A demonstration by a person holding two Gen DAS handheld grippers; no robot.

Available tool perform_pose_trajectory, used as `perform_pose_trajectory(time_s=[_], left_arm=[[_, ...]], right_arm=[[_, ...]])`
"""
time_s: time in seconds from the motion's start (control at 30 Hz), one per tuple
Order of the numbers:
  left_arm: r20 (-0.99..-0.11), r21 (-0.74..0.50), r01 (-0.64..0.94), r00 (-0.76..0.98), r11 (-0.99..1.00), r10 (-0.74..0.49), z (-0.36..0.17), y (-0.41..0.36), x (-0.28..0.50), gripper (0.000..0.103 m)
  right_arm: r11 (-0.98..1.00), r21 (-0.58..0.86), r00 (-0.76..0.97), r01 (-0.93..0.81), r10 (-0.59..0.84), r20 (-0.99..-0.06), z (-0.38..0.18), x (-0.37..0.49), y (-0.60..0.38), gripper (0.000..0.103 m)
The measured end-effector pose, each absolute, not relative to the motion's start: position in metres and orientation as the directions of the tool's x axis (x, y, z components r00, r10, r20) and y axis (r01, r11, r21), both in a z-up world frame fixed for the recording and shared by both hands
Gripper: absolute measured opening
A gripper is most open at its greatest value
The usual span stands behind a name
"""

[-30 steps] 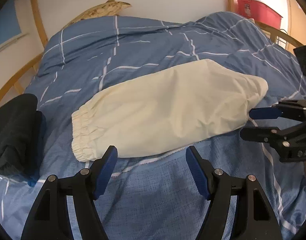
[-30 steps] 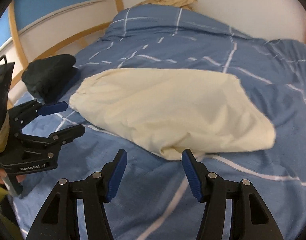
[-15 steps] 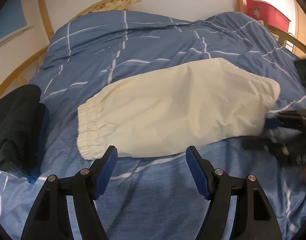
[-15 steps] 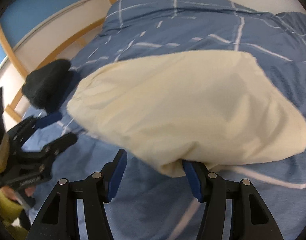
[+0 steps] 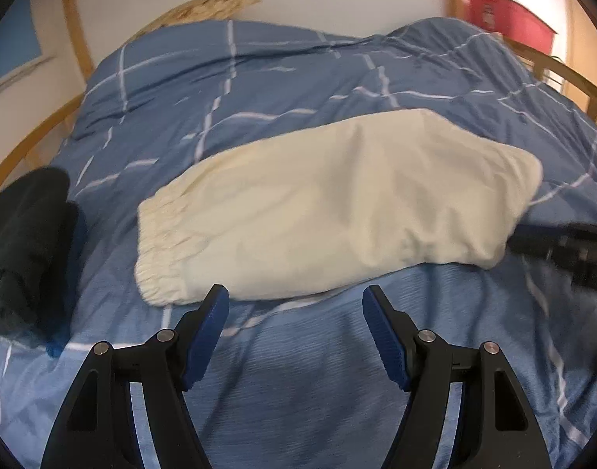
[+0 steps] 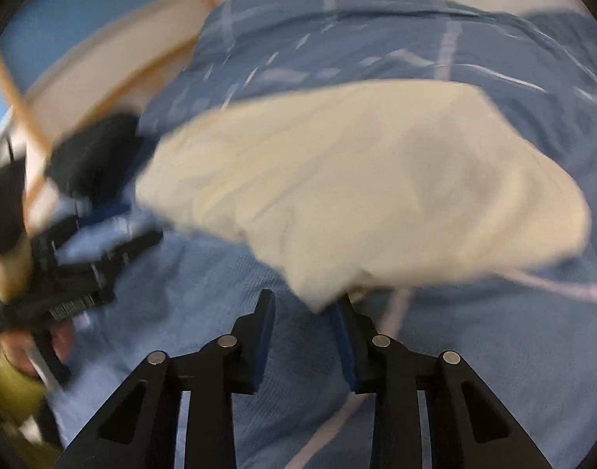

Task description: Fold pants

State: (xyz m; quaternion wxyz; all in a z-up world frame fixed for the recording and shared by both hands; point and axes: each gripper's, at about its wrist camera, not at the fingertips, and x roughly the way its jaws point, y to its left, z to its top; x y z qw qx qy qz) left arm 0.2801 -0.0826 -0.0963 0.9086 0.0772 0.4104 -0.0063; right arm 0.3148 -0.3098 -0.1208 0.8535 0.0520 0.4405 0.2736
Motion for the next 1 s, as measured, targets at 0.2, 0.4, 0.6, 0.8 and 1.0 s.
perform_pose_trajectory(time_s=[0.2, 0.4, 0.6, 0.8, 1.0], left_arm=[[-0.724, 0.138, 0.141, 0.69, 0.98, 0.003, -0.092, -0.113, 0.286, 0.072], [-0.696, 0.153, 0.222, 0.716, 0.963, -0.055, -0.087, -0.142, 0.301, 0.072], [-0.702, 0.157, 0.201, 0.712, 0.967, -0.034, -0.091, -0.147, 0.305, 0.072], [-0.721, 0.141, 0.177, 0.693, 0.974, -0.021, -0.096, -0.144, 0.306, 0.072], [-0.719, 0.126, 0.148, 0.695, 0.981, -0.012, -0.095, -0.134, 0.301, 0.072]], right_arm=[[0.941, 0.311, 0.701, -0.134, 0.312, -0.641, -0.099, 0.303, -0.366, 0.038], [0.876, 0.481, 0.703, -0.017, 0.353, -0.617, -0.114, 0.315, -0.402, 0.038], [0.833, 0.552, 0.701, 0.027, 0.379, -0.605, -0.13, 0.331, -0.409, 0.038], [0.82, 0.562, 0.687, 0.107, 0.347, -0.638, -0.137, 0.351, -0.411, 0.038], [0.895, 0.41, 0.69, 0.178, 0.184, -0.7, -0.137, 0.356, -0.402, 0.038]])
